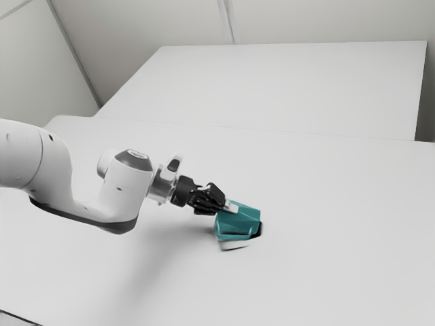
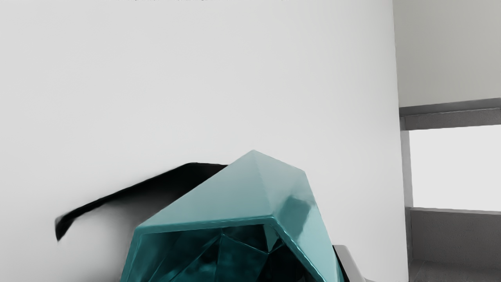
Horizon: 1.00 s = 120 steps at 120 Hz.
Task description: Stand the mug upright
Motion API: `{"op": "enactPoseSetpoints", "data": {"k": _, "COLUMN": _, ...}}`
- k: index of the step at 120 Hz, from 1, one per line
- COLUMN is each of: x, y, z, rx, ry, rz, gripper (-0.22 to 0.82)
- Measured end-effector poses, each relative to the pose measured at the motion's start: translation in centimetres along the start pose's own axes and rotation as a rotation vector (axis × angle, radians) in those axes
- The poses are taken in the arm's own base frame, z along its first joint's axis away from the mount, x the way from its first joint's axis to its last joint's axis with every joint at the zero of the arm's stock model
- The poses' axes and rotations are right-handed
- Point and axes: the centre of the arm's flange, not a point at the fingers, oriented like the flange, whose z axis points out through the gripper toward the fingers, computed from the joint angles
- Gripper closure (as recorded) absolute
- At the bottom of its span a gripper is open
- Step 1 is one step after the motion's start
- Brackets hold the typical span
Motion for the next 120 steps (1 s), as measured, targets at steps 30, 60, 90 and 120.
{"op": "enactPoseSetpoints", "data": {"k": 30, "x": 0.7, "y": 2.0, "z": -0.9, "rx": 0.015, "ry": 0.014, "rz": 0.088, "gripper": 0.77}}
{"op": "enactPoseSetpoints", "data": {"k": 60, "x": 2.1, "y": 6.7, "z": -4.0, "rx": 0.259, "ry": -0.102, "rz": 0.358, "gripper": 0.78}}
{"op": "enactPoseSetpoints", "data": {"k": 90, "x": 3.5, "y": 8.8, "z": -7.8, "rx": 0.715, "ry": -0.281, "rz": 0.571, "gripper": 0.78}}
{"op": "enactPoseSetpoints", "data": {"k": 120, "x": 5.3, "y": 6.6, "z": -9.1, "rx": 0.928, "ry": -0.327, "rz": 0.479, "gripper": 0.78}}
